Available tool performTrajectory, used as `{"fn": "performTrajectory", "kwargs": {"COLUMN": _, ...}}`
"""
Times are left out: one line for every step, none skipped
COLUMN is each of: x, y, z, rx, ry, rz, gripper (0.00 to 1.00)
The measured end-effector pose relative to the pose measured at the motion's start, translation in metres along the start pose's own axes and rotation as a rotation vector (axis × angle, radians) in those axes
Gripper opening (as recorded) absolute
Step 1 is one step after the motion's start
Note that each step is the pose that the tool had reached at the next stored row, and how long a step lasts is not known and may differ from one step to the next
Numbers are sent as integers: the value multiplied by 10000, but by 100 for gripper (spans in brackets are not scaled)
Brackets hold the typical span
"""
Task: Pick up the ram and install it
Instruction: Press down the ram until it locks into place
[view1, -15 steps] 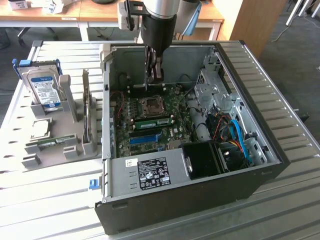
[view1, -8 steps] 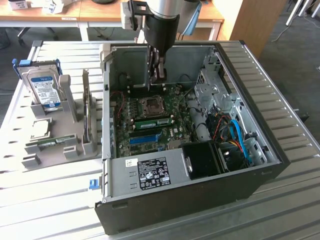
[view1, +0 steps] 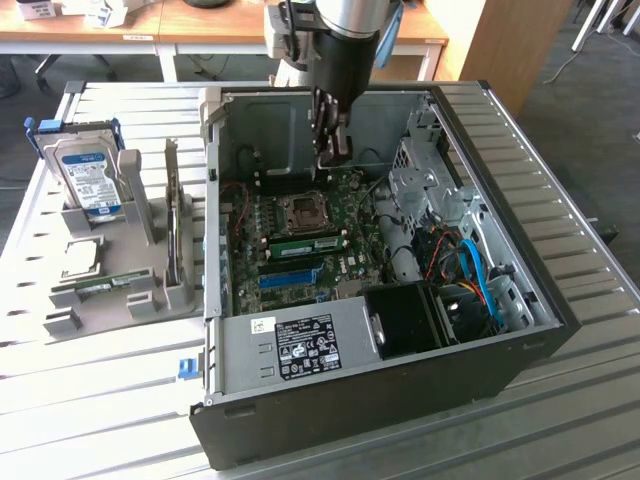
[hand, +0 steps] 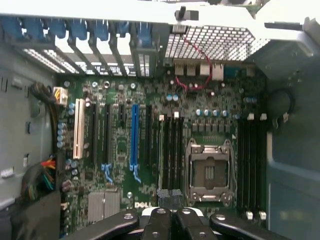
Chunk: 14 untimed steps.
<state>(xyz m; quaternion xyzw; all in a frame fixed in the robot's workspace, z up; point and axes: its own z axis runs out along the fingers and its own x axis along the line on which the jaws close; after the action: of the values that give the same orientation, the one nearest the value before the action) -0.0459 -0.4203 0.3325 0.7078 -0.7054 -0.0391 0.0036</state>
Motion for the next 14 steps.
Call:
{"fn": "performTrajectory", "kwargs": {"x": 0, "y": -16, "z": -1, "rx": -1, "ry": 0, "rz": 0, "gripper": 11}}
{"fn": "performTrajectory", "kwargs": {"x": 0, "y": -19, "z": -1, "rx": -2, "ry": -1, "rz": 0, "gripper": 11}}
{"fn": "performTrajectory", "kwargs": {"x": 0, "y": -19, "z": -1, "rx": -1, "ry": -1, "rz": -1, "gripper": 11}}
{"fn": "performTrajectory", "kwargs": {"x": 0, "y": -19, "z": -1, "rx": -1, "ry": -1, "rz": 0, "gripper": 11}}
{"fn": "performTrajectory", "kwargs": {"x": 0, "y": -19, "z": -1, "rx": -1, "ry": 0, "rz": 0, "gripper": 11}}
{"fn": "performTrajectory", "kwargs": {"x": 0, "y": -19, "z": -1, "rx": -1, "ry": 0, "rz": 0, "gripper": 11}}
{"fn": "performTrajectory", "kwargs": {"x": 0, "y": -19, "z": -1, "rx": -1, "ry": 0, "rz": 0, "gripper": 11}}
{"fn": "performTrajectory", "kwargs": {"x": 0, "y": -19, "z": -1, "rx": -1, "ry": 0, "rz": 0, "gripper": 11}}
{"fn": "performTrajectory", "kwargs": {"x": 0, "y": -19, "z": -1, "rx": -1, "ry": 0, "rz": 0, "gripper": 11}}
{"fn": "performTrajectory", "kwargs": {"x": 0, "y": -19, "z": -1, "rx": -1, "ry": 0, "rz": 0, "gripper": 11}}
{"fn": "performTrajectory", "kwargs": {"x": 0, "y": -19, "z": -1, "rx": -1, "ry": 0, "rz": 0, "gripper": 11}}
{"fn": "performTrajectory", "kwargs": {"x": 0, "y": -19, "z": -1, "rx": -1, "ry": 0, "rz": 0, "gripper": 11}}
{"fn": "performTrajectory", "kwargs": {"x": 0, "y": -19, "z": -1, "rx": -1, "ry": 0, "rz": 0, "gripper": 11}}
{"fn": "performTrajectory", "kwargs": {"x": 0, "y": -19, "z": -1, "rx": -1, "ry": 0, "rz": 0, "gripper": 11}}
